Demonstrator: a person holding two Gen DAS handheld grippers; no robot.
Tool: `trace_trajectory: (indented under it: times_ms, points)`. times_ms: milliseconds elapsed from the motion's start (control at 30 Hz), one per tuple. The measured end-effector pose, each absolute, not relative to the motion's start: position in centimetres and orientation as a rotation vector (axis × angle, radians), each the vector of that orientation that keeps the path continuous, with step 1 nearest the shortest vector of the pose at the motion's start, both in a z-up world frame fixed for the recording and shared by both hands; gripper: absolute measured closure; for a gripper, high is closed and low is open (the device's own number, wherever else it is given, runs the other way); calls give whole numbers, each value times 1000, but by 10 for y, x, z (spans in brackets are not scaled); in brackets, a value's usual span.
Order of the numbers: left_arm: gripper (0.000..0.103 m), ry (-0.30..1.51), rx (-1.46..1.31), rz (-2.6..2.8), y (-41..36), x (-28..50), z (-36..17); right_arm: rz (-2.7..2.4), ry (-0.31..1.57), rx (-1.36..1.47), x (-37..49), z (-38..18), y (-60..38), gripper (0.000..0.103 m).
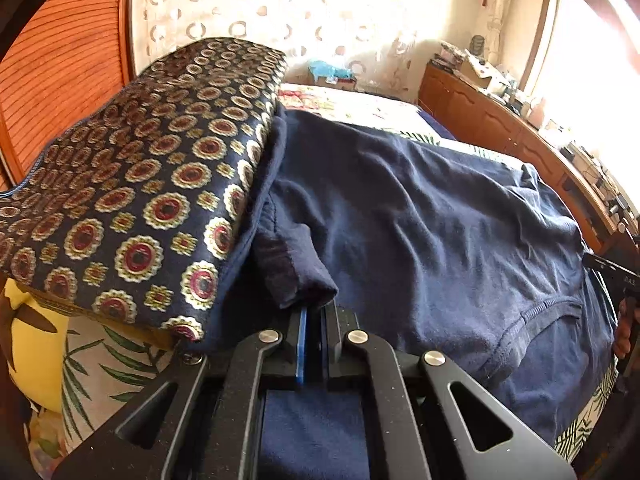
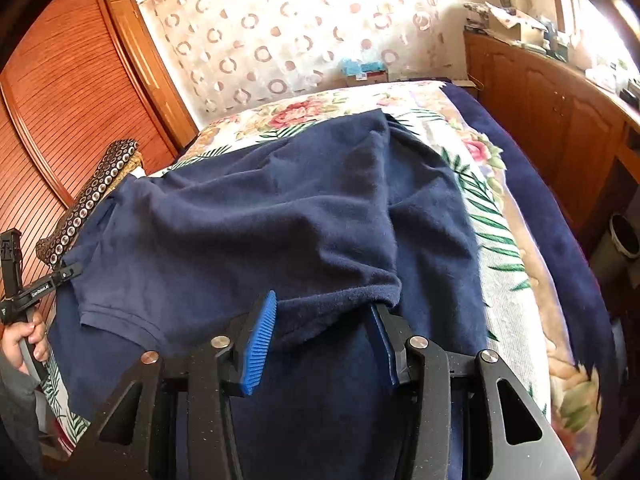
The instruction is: Fold small clothes
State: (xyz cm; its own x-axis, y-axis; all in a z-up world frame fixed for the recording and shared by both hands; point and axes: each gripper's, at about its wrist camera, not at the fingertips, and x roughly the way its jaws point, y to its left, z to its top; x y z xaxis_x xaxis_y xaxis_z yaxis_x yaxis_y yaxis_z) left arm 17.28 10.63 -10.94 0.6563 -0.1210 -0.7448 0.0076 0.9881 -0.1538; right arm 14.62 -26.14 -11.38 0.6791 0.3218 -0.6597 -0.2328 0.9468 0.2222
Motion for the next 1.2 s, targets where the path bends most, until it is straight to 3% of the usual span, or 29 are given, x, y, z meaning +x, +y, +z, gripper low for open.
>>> trace_trajectory:
  times_ms: [67,100,133,167,233,467,700,1200]
  points:
    - [99,841,-126,-77,104,171,-108,305,761,89,147,-115,-254,62]
    - [99,832,-117,-79,103,169,-106,290,761,67,148,-115,-251,72]
    - [99,816,-111,-68,102,167,-103,275,751,46,147,-115,-249,88]
    - [99,807,-109,-60,101,166,-100,279,747,41,147,-115,-249,94]
    - [99,781,-130,-49,103,159,-91,293,733,50,145,-113,-250,98]
    - [99,641,-167,-84,101,129,-45,334,578,44,107,-76,-256,100]
    - [99,594,-175,-109,106,96,-31,380,506,42,58,-52,-265,100]
    - [99,723,-170,-48,119,65,-76,380,641,33,28,-87,-281,100]
